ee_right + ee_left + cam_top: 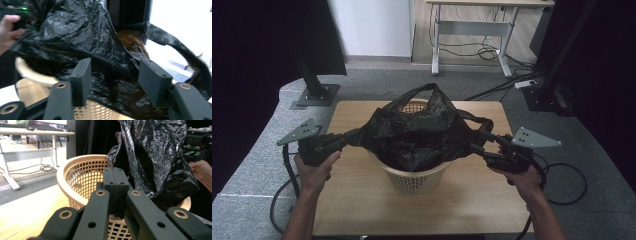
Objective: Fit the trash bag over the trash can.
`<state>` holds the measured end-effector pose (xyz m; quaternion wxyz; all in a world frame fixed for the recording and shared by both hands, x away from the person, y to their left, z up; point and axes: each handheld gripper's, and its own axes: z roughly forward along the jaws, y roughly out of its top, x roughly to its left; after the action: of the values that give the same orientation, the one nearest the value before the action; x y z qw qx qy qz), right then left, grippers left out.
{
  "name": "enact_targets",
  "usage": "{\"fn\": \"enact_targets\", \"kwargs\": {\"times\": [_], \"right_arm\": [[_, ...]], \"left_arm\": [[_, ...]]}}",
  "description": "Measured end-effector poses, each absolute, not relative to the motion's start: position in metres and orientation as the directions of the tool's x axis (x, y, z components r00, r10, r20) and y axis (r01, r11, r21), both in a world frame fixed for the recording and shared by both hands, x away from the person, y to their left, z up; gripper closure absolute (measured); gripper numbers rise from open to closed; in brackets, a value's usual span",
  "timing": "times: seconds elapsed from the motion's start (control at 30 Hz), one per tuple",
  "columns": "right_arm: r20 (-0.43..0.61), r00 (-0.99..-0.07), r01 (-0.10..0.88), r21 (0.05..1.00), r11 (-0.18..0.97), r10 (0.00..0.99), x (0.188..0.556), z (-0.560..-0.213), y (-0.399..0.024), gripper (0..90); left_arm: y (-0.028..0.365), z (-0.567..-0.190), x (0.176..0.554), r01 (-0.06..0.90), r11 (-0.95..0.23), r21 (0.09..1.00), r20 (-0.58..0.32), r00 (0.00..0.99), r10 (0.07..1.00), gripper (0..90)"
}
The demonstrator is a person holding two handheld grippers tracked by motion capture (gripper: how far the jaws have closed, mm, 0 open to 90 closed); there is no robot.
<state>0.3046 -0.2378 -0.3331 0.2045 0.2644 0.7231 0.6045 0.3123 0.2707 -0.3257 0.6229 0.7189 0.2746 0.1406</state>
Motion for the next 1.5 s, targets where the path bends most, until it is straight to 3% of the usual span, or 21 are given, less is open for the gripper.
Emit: {"fn": "enact_targets", "kwargs": {"times": [0.17, 0.63, 0.73, 0.93, 1.5], "right_arm": [[0.039, -0.761, 0.145, 0.983, 0.112, 0.647, 0.317, -0.331, -0.233, 35.6], [0.034, -0.804, 0.165, 0.972, 0.167, 0.594, 0.333, -0.339, -0.204, 35.4], [0.033, -0.809, 0.165, 0.971, 0.173, 0.588, 0.336, -0.341, -0.199, 45.4], [0.006, -0.777, 0.149, 0.973, 0.174, 0.629, 0.337, -0.346, -0.195, 85.4], [0.017, -0.89, 0.092, 0.986, 0.142, 0.456, 0.289, -0.365, -0.204, 89.1]], "left_arm": [[0.273, -0.327, 0.316, 0.227, -0.072, 0.971, -0.146, 0.808, 0.571, 89.8], [0.274, -0.328, 0.317, 0.233, -0.051, 0.971, -0.167, 0.816, 0.553, 89.8], [0.274, -0.328, 0.318, 0.233, -0.051, 0.971, -0.167, 0.817, 0.551, 89.8], [0.276, -0.329, 0.316, 0.228, -0.047, 0.973, -0.165, 0.818, 0.55, 89.8], [0.297, -0.34, 0.3, 0.229, -0.02, 0.973, -0.179, 0.81, 0.558, 89.8]]}}
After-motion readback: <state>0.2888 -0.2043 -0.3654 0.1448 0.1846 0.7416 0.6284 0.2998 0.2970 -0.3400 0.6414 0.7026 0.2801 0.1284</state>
